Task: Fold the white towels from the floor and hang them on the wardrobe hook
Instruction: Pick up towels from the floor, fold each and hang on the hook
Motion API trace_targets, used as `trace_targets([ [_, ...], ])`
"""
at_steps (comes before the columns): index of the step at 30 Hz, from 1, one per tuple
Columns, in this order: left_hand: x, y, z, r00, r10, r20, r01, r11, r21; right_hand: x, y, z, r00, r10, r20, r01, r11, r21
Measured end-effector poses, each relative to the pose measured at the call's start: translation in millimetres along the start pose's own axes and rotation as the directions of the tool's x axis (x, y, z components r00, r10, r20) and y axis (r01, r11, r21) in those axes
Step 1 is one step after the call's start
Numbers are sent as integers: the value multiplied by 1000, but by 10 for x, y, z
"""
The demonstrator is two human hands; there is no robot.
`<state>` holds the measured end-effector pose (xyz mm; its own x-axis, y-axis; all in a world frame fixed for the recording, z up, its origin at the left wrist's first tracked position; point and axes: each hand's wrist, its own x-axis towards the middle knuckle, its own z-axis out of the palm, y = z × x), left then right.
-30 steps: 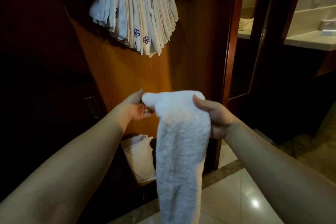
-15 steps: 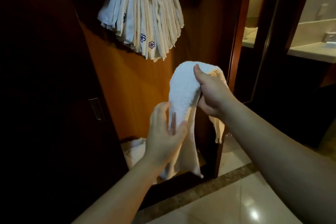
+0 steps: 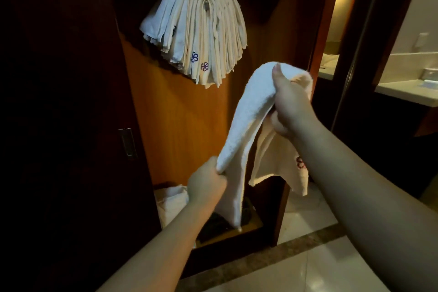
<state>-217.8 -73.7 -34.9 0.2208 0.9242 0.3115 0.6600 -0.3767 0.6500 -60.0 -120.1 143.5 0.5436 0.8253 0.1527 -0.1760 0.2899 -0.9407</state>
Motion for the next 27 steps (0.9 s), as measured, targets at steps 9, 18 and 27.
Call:
trace_targets([
  [9, 253, -796, -381, 987, -5, -159, 16, 997, 69, 357, -119, -334, 978, 58, -199, -31, 991, 132],
  [18, 470, -721, -1054, 985, 76, -153, -72, 997, 31, 591, -144, -511, 961, 129, -243, -69, 968, 242],
  [27, 386, -410, -1557, 998, 67, -6, -39, 497, -867, 806, -160, -522, 975, 169, -141, -73, 853, 516],
])
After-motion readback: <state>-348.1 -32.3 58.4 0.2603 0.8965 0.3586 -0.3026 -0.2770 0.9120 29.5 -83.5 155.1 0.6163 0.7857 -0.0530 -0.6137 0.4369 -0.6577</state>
